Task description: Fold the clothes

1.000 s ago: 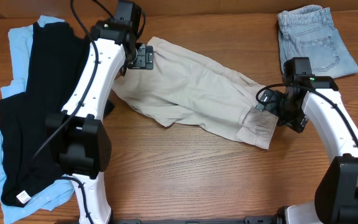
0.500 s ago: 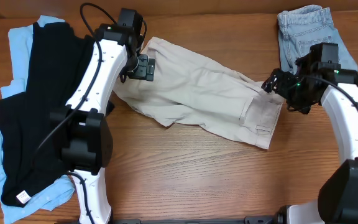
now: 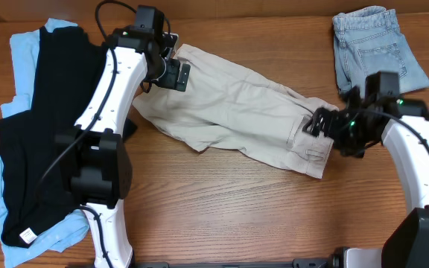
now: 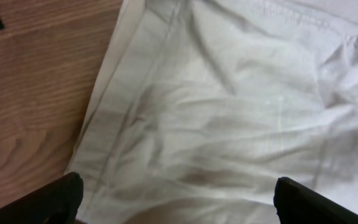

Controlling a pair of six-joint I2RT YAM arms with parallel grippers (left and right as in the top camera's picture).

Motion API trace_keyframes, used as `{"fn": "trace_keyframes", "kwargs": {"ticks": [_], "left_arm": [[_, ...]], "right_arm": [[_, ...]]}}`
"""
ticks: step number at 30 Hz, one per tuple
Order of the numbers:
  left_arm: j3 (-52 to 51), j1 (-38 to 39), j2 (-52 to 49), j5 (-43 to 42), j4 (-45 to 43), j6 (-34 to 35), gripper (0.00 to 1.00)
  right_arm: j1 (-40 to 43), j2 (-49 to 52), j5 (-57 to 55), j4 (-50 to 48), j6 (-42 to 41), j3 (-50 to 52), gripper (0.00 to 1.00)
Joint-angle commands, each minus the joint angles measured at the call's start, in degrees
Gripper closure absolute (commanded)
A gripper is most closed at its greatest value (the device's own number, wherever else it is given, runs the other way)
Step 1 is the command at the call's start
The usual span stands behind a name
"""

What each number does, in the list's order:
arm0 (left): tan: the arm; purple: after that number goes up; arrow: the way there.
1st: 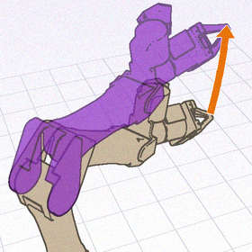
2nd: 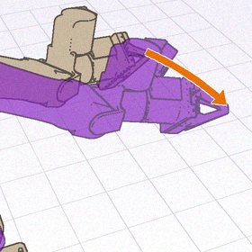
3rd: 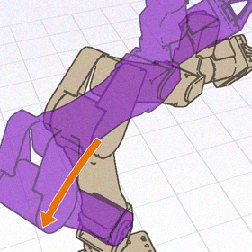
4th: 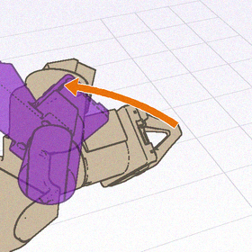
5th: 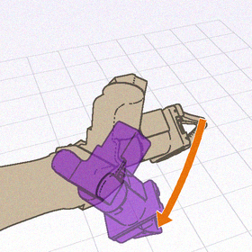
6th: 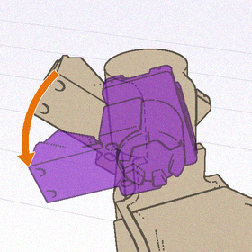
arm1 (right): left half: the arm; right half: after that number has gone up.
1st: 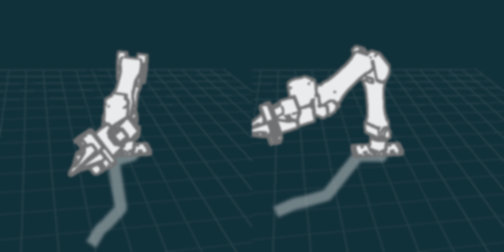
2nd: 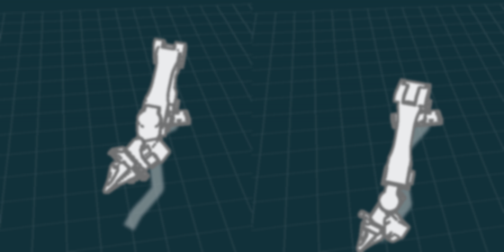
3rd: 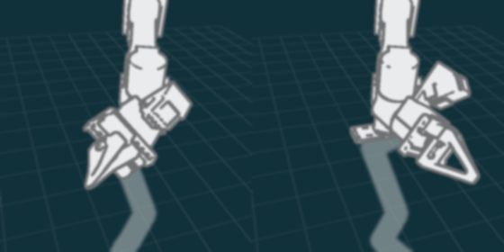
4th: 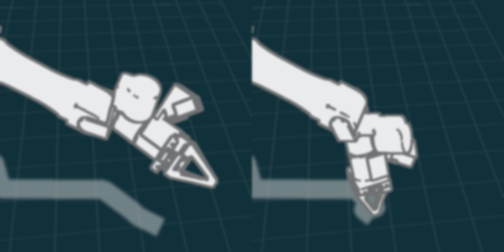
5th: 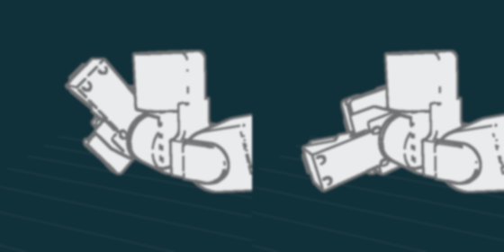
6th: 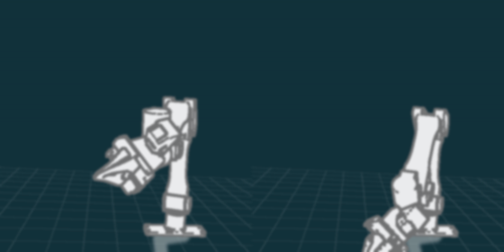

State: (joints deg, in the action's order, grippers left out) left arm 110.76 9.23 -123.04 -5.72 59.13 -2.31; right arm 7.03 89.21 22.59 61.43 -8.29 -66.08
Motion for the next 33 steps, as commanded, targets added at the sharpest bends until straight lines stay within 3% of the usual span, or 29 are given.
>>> {"fn": "trace_keyframes", "kwargs": {"ticks": [1,14,33], "left_arm": [[-3.28,-1.62,-0.44,-3.17,-2.14,-2.93,0.0],[-10.27,-1.62,-5.84,-3.08,-10.1,-2.86,0.05],[-12.5,-1.6,-12.61,-3.15,-6.64,2.75,0.0]], "right_arm": [[-0.33,-0.48,3.65,-1.38,0.87,2.03,0.0],[-0.33,-0.59,4.52,-4.46,0.83,1.99,0.0],[-0.31,-2.12,4.46,-4.13,1.09,-8.81,0.0]]}}
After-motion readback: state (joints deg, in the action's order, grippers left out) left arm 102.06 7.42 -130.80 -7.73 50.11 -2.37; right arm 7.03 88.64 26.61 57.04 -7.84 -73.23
